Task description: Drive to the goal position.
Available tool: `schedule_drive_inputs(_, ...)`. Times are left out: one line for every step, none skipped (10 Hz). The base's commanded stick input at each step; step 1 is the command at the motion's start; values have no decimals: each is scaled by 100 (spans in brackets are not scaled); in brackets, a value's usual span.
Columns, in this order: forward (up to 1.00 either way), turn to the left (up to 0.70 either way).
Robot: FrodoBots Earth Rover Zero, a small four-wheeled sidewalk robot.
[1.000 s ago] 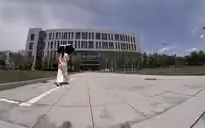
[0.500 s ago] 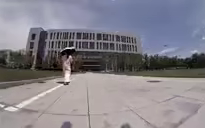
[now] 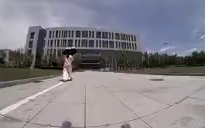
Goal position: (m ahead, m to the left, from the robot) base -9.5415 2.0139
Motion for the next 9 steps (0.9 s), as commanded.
schedule_drive_inputs(70,0)
schedule_drive_inputs(70,0)
schedule_drive_inputs(70,0)
schedule_drive_inputs(70,0)
schedule_drive_inputs(70,0)
schedule_drive_inputs(70,0)
schedule_drive_inputs(70,0)
schedule_drive_inputs(70,0)
schedule_drive_inputs(70,0)
